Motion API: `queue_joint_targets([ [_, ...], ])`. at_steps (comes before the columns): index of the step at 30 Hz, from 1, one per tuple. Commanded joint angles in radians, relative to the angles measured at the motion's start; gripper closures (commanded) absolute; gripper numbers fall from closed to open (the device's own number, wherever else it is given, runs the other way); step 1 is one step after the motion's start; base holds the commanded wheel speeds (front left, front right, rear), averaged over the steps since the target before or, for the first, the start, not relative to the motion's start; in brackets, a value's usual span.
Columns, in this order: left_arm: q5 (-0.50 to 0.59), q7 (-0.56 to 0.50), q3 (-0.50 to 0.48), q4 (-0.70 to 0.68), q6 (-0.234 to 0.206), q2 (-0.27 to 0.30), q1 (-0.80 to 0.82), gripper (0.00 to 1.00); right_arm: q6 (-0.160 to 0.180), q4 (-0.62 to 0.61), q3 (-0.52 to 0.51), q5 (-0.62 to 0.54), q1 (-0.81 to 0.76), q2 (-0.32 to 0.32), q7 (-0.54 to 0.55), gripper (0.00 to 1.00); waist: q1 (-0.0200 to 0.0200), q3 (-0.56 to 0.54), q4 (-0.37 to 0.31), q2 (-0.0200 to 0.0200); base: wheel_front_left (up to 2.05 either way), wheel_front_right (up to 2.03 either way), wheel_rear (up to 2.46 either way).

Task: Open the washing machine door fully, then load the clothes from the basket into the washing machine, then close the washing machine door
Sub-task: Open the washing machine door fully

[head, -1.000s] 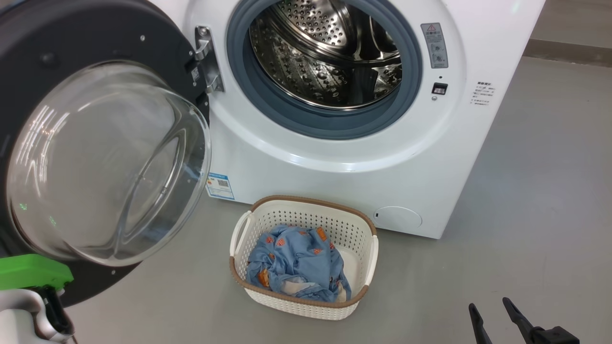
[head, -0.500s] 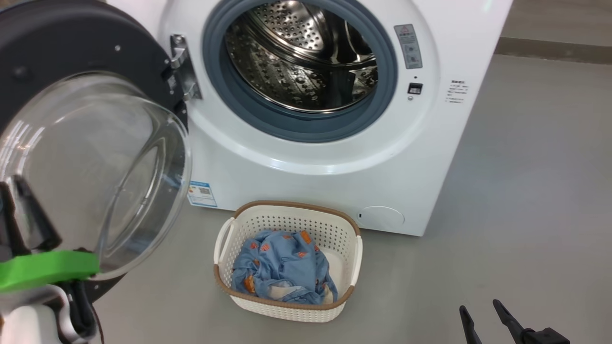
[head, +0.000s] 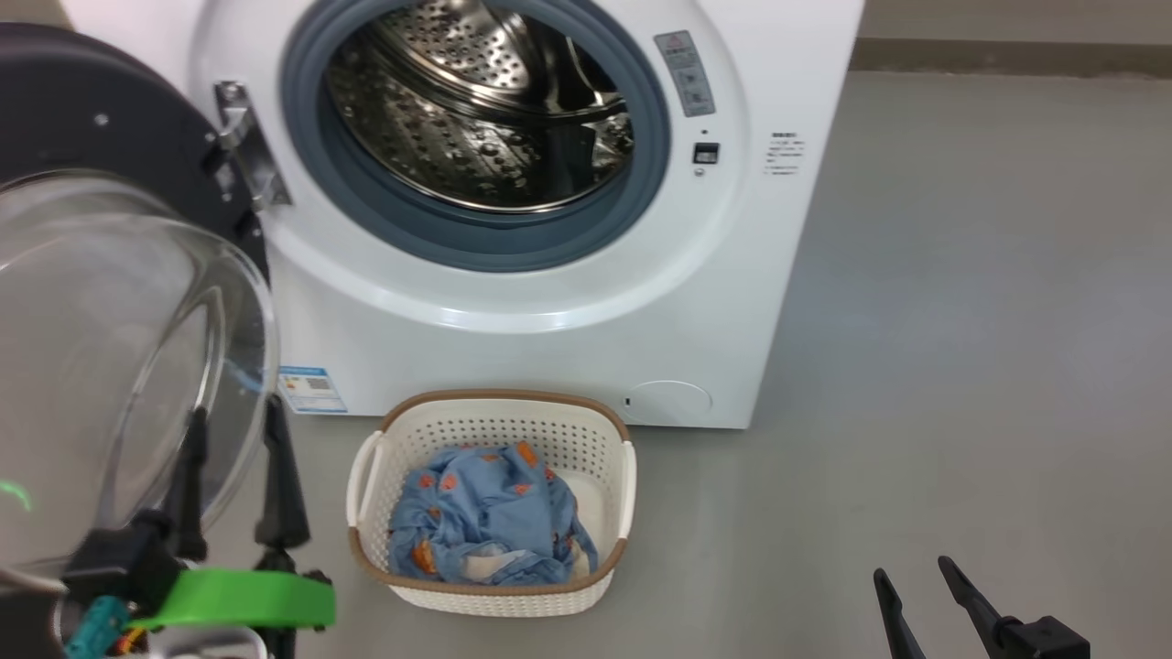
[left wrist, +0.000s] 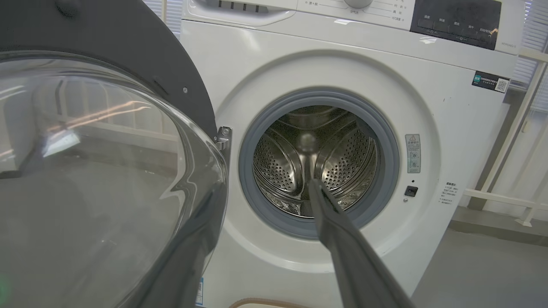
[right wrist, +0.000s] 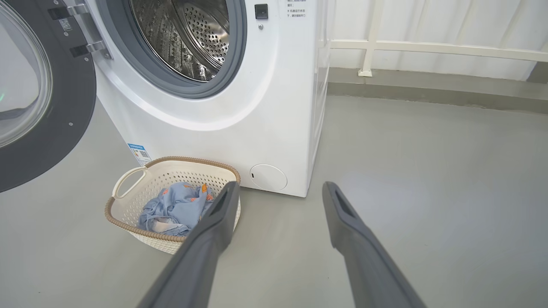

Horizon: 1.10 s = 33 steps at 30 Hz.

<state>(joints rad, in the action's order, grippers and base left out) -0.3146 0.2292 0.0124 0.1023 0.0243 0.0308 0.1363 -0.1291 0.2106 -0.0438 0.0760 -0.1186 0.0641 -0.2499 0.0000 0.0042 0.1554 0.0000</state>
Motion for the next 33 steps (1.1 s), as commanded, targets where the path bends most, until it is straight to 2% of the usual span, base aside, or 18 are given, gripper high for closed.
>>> queue_joint_targets([
  [1, -0.01, 0.001, -0.02, -0.007, 0.013, 0.02, 0.006, 0.0, -0.002, -0.029, 0.03, 0.025, 0.046, 0.006, -0.012, 0.0, 0.0, 0.014, -0.036, 0.0, 0.0, 0.0, 0.0],
  [5, -0.021, 0.01, -0.004, 0.069, 0.031, 0.021, -0.028, 0.0, -0.002, -0.042, 0.041, 0.025, 0.052, 0.005, -0.012, 0.0, 0.0, 0.022, -0.077, 0.0, 0.0, 0.0, 0.0],
  [13, -0.014, 0.029, -0.02, 0.172, 0.023, 0.025, -0.08, 0.0, -0.002, -0.056, 0.036, 0.026, 0.058, 0.008, -0.012, 0.0, 0.0, 0.033, -0.114, 0.0, 0.0, 0.0, 0.0],
  [33, 0.017, 0.032, -0.047, 0.212, -0.007, 0.02, -0.13, 0.0, -0.002, -0.054, 0.033, 0.022, 0.063, 0.014, -0.012, 0.0, 0.0, 0.021, -0.057, 0.0, 0.0, 0.0, 0.0],
])
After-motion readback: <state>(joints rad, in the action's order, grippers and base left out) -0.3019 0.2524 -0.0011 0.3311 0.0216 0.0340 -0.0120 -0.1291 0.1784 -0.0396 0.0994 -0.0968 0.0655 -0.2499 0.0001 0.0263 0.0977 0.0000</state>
